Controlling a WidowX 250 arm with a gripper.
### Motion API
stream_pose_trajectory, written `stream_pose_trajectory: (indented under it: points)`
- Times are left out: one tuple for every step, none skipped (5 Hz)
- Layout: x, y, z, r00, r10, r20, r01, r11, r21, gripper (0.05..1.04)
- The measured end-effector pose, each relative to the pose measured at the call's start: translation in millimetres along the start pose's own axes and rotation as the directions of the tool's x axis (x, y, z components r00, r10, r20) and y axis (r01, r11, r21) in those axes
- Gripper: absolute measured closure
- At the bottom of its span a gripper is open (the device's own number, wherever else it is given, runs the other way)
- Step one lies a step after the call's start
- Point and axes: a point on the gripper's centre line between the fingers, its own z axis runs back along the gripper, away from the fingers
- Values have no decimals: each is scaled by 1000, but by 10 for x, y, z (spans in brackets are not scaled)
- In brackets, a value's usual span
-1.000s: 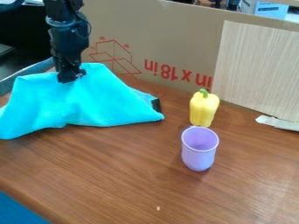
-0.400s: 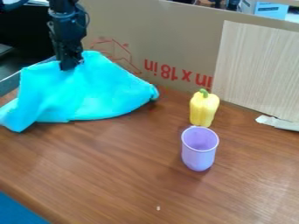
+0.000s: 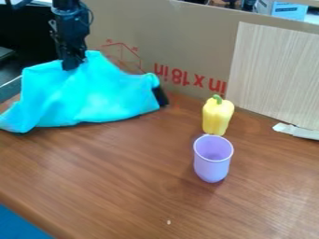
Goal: Fold the cloth from bottom right to top left
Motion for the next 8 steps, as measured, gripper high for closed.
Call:
stream_pose_trajectory:
  points:
    - [45, 47, -51, 1000, -28, -9, 28, 1000, -4, 1001]
    - [55, 88, -90, 999, -45, -22, 45, 999, -15, 968]
    - [12, 138, -95, 998, -53, -26, 52, 998, -18, 782]
    - [15, 128, -99, 998, -66, -23, 65, 998, -24, 492]
    - [-15, 55, -169, 996, -84, -25, 82, 995, -47, 199]
    - [-25, 83, -32, 997, -79, 8, 79, 996, -44, 75]
    - [-99, 99, 146, 997, -58, 43, 61, 995, -74, 79]
    - [-179, -21, 408, 993, -83, 85, 92, 990, -108, 83]
